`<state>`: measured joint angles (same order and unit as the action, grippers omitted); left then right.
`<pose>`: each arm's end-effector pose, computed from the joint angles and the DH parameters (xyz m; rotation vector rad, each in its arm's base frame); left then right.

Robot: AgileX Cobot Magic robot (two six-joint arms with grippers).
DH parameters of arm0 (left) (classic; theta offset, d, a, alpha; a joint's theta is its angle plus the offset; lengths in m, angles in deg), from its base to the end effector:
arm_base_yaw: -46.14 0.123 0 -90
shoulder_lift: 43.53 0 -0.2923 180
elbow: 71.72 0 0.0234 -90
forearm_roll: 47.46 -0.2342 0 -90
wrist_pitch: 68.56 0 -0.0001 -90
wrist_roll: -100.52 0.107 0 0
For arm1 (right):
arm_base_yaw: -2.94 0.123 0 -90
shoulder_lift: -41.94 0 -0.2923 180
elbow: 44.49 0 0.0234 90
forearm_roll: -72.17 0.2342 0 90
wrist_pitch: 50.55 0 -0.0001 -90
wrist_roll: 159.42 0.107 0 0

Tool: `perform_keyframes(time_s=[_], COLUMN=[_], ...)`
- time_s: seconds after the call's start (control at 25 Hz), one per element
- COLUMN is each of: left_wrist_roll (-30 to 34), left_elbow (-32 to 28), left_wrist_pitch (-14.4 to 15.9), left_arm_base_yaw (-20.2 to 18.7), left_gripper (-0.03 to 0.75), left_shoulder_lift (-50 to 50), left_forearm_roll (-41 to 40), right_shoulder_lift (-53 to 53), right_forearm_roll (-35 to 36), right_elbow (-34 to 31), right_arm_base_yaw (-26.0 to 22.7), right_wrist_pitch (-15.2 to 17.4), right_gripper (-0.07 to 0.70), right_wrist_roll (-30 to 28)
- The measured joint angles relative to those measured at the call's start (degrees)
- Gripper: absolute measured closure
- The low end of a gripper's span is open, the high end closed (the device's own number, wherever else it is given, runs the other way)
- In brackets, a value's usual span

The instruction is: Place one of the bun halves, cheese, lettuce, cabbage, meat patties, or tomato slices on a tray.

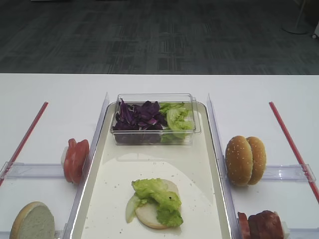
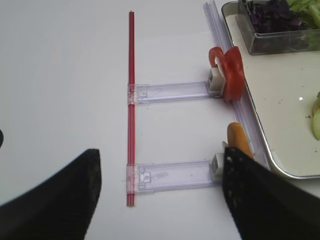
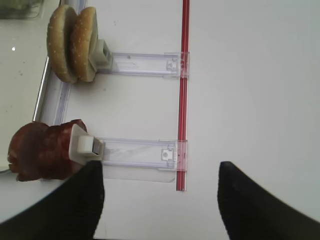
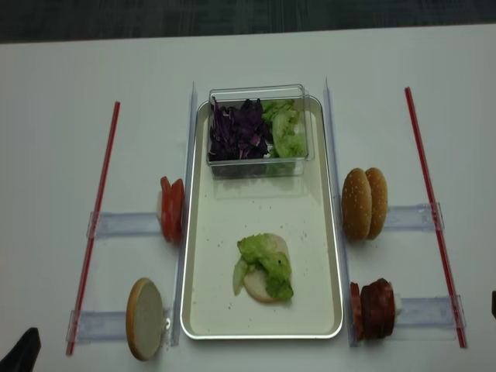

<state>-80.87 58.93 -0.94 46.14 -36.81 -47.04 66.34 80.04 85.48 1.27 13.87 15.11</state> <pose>-0.0201 -0.0007 0.2479 -0.0253 2.1587 -0.0229 0.0236 0.0125 0.2494 -0.0646 2.4137 0.1199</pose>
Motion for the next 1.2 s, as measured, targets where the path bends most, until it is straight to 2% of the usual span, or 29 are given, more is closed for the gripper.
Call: perform_keyframes(time_s=[0.72,1.2], left_wrist_roll=[0.00,0.00], left_elbow=[0.00,0.00], left_wrist_pitch=[0.00,0.00], left_arm_base_yaw=[0.00,0.00], left_gripper=[0.244,0.244], left_shoulder_lift=[0.00,0.00], left_forearm_roll=[0.00,0.00], right_shoulder_lift=[-11.99,-13.35], right_forearm_roll=[0.00,0.00], right_elbow=[0.00,0.00], right_arm_base_yaw=[0.00,0.00], right_wrist_pitch=[0.00,0.10], right_gripper=[0.122,0.122], right_wrist_roll=[0.00,0.00])
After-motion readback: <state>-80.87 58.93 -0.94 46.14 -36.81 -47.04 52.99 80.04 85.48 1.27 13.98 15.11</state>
